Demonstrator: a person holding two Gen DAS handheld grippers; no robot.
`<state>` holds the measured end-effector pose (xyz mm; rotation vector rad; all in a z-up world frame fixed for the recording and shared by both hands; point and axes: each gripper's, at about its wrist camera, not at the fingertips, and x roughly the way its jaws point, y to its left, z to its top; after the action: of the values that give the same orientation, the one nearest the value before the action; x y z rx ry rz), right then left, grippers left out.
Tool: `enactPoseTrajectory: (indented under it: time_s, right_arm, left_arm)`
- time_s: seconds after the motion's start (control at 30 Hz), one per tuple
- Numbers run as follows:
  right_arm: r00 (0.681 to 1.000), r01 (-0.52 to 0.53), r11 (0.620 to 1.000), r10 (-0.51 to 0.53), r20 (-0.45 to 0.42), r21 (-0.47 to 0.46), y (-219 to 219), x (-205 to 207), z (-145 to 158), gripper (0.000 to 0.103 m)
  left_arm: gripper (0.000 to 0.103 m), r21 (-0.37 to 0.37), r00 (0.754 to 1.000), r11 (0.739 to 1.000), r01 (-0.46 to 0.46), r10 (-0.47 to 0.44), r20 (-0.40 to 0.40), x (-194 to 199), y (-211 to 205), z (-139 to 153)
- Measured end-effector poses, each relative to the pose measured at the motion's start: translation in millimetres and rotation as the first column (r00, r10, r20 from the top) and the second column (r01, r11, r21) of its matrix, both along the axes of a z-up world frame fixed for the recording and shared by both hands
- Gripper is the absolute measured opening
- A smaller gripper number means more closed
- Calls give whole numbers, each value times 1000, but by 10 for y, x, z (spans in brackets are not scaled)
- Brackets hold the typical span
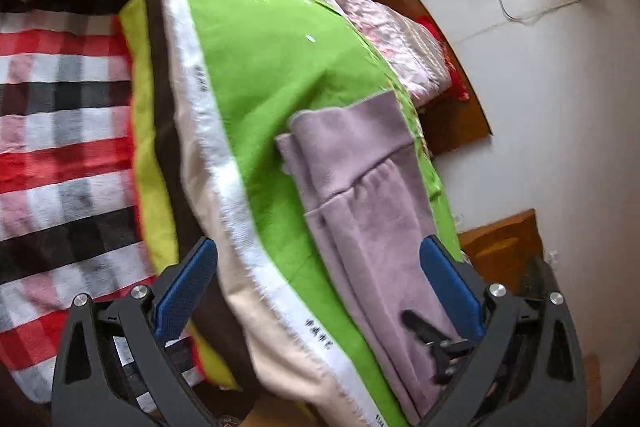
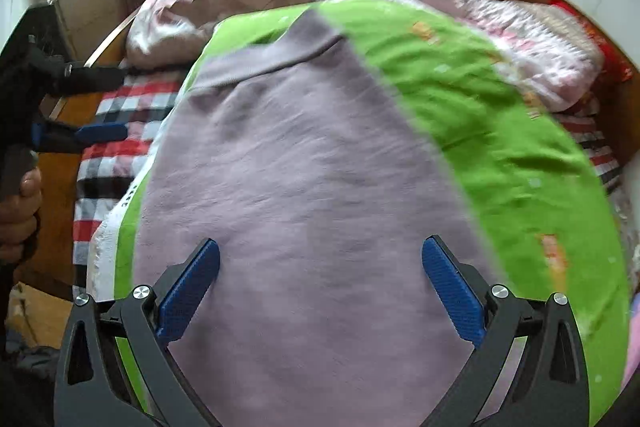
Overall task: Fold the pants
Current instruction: 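Grasp the ribbed lilac waistband end with the left tool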
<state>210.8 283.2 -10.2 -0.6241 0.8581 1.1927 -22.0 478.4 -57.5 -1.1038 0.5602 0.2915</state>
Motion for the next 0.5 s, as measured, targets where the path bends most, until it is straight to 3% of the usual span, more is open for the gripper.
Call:
enactPoseTrajectory:
  time_s: [0.33, 0.4, 0.47, 0.5]
  right_arm:
    - [999, -30, 999, 32, -42, 45, -63, 5, -42, 99]
    - [998, -29, 998, 32, -46, 48, -48, 17, -44, 99]
    - [998, -29, 998, 32, -46, 48, -43, 17, -44, 99]
    - [998, -29, 998, 31, -46, 48, -44, 20, -45, 99]
  left_arm:
    - [98, -13, 996, 997, 70, -70, 48, 506, 74, -203]
    - [89, 14, 995, 997, 70, -71, 63, 557, 92, -195]
    - [68, 7, 996, 998, 59, -59, 73, 567, 138, -218]
    - [65, -6, 995, 999, 50, -50, 88, 554, 166, -233]
